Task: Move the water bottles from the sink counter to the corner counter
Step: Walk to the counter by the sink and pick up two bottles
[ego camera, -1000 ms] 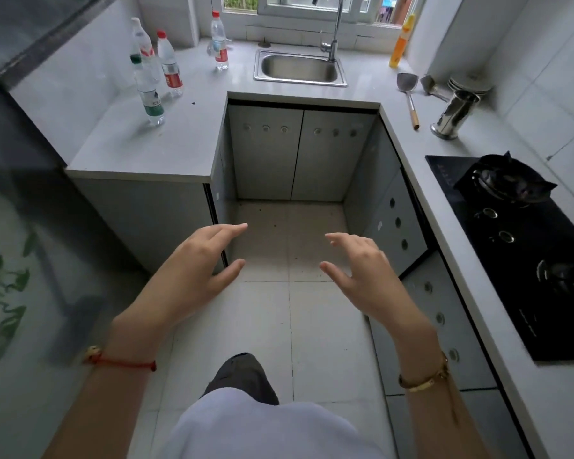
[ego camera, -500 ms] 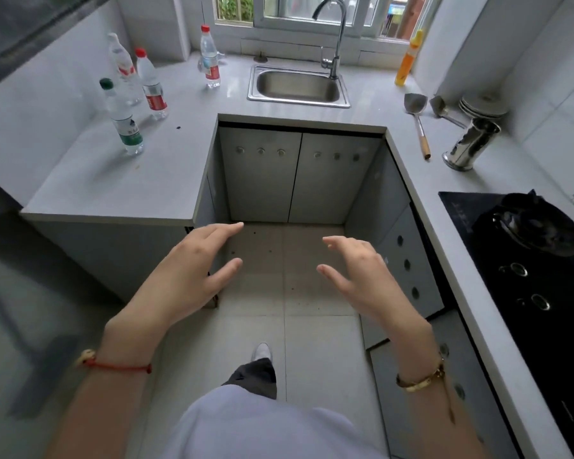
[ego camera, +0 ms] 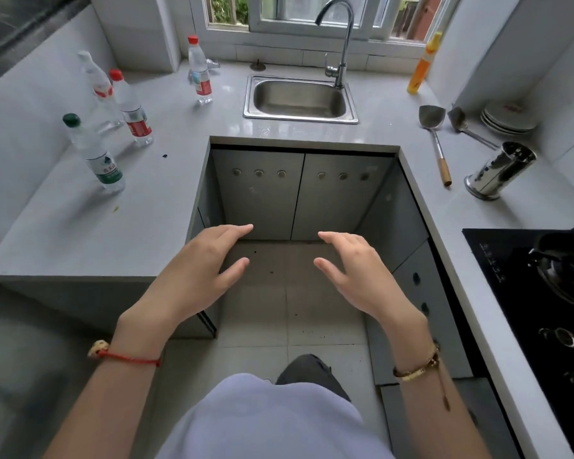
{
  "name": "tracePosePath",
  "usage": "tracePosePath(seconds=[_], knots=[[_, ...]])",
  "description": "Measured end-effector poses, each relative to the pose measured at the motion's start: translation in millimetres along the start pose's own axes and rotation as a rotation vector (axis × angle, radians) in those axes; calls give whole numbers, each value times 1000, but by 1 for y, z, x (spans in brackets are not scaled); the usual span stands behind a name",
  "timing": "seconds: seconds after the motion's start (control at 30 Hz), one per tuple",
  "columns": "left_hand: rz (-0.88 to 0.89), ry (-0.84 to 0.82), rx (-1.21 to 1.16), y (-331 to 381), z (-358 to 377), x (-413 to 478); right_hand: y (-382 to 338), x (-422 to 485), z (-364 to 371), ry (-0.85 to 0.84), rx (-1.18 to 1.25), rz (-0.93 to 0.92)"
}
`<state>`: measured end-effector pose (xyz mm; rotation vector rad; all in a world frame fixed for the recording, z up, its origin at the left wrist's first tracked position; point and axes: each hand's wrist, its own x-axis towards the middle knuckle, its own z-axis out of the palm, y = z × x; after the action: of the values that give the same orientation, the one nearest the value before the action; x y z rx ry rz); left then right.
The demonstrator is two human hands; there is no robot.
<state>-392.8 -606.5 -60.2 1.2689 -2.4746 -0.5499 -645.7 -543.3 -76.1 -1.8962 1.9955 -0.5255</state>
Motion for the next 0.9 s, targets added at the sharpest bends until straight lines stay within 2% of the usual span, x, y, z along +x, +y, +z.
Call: tracePosePath(seconds=[0.37,0.9], knots=[[-171,5,-15,-35,8,93,38,137,-5,-85,28,-105],[-623,267,-55,-51,13,209,63,364,-30,-331,-67,-509]])
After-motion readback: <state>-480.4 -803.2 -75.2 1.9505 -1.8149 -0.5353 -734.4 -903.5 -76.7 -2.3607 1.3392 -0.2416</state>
